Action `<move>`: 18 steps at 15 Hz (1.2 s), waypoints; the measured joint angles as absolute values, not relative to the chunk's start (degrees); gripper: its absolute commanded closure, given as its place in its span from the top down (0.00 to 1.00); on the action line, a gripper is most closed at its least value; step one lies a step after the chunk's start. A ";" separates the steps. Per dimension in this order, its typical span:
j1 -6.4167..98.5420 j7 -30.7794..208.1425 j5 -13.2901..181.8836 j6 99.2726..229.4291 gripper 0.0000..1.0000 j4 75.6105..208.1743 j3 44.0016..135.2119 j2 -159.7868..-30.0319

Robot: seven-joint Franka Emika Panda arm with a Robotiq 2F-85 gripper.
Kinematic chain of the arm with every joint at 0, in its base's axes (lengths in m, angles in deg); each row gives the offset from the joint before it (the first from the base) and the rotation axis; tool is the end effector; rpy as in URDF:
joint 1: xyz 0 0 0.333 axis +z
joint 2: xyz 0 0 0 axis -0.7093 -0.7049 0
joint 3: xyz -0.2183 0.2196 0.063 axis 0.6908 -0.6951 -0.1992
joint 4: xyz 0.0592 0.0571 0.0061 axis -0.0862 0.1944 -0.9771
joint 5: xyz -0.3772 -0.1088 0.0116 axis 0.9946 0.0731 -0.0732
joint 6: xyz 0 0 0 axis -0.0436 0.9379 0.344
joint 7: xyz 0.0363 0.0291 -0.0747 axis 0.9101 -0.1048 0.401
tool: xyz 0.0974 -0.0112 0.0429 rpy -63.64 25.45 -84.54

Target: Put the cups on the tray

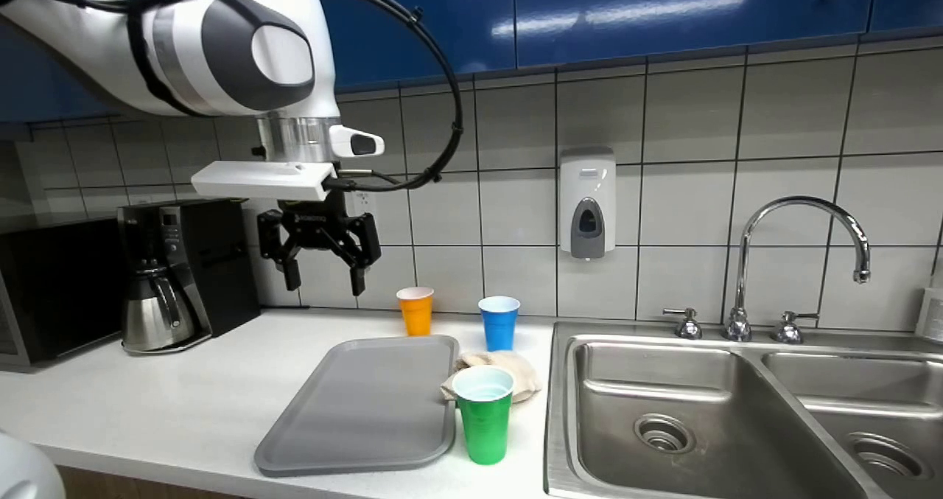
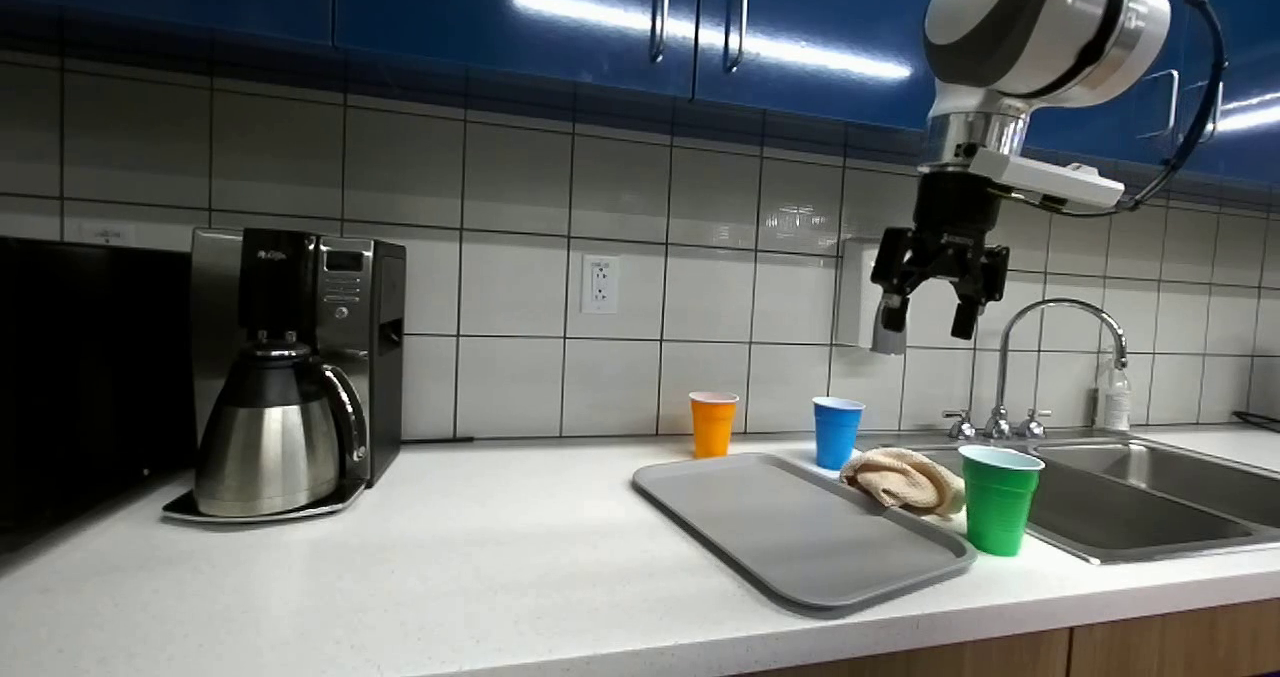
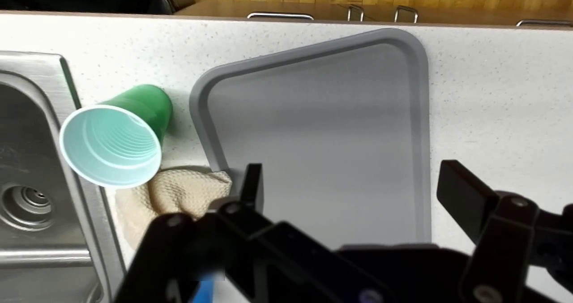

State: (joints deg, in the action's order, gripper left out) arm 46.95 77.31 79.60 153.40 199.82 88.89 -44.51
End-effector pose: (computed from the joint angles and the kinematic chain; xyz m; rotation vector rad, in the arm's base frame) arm 0.3731 -0.0084 0.4487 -3.0827 -0.1306 -0.1987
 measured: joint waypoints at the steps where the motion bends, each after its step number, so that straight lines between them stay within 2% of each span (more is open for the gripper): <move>1: 46.29 77.31 80.22 154.14 1.00 199.93 89.27 -45.10; 18: 39.94 78.17 84.62 169.10 1.00 198.16 92.41 -62.85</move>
